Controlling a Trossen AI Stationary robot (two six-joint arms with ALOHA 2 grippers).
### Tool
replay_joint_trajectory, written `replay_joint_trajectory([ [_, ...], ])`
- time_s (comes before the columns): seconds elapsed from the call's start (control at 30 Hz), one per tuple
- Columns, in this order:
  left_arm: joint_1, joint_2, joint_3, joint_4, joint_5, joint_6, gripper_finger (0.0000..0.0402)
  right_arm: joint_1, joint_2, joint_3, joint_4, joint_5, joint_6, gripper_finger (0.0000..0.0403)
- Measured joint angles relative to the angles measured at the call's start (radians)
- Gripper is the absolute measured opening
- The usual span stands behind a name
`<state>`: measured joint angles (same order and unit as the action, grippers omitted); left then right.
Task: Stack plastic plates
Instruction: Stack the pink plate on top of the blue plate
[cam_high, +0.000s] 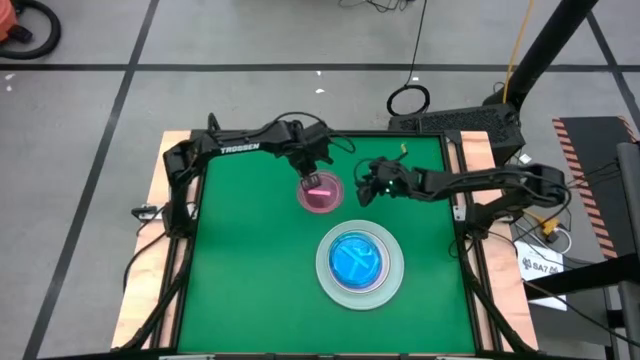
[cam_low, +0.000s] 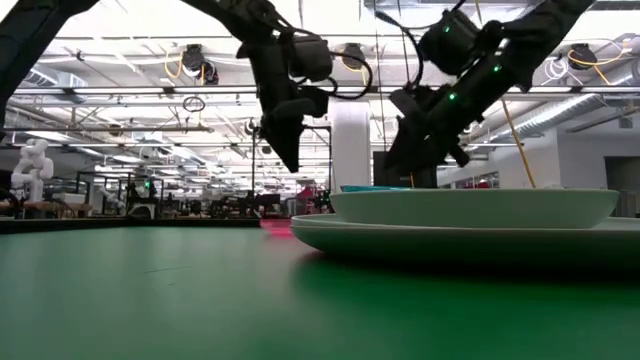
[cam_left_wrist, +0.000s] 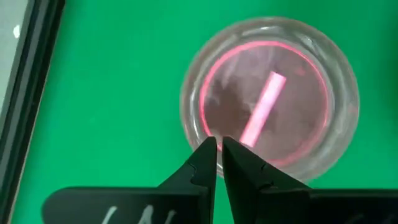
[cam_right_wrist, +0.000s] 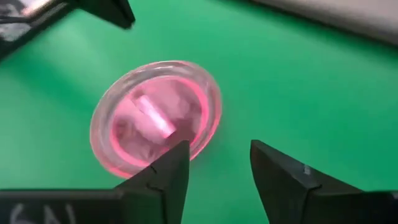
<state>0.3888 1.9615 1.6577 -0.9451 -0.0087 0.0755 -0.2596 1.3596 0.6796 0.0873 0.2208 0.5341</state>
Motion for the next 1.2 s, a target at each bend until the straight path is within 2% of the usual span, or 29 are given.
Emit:
replay_joint_trajectory([
  [0.1,-0.021,-0.007,-0.002,-0.046,0.021,0.053,0.003,-0.025,0.04,0.004,0.007,-0.072,0.087,0.0164],
  [0.17,-0.032,-0.017,-0.027,-0.038,0.031,0.082,0.003,-0.041,0.071,0.028,-0.022,-0.079,0.112,0.016],
  [0.27,-0.031,-0.058,-0.123,0.008,0.053,0.098,0.003,-0.065,0.117,0.088,-0.061,-0.093,0.109,0.0154],
  [0.43,-0.026,-0.11,-0.315,0.214,0.063,0.082,0.003,-0.087,0.217,0.198,-0.124,-0.094,0.096,0.0151],
  [0.6,-0.004,-0.118,-0.414,0.36,0.064,0.083,0.003,-0.088,0.334,0.27,-0.175,-0.095,0.118,0.0151],
  [0.93,0.039,-0.117,-0.438,0.385,0.064,0.094,0.003,-0.059,0.466,0.347,-0.164,-0.093,0.162,0.015],
  [1.2,0.034,-0.13,-0.437,0.401,0.064,0.091,0.003,-0.059,0.502,0.348,-0.157,-0.085,0.18,0.0148],
])
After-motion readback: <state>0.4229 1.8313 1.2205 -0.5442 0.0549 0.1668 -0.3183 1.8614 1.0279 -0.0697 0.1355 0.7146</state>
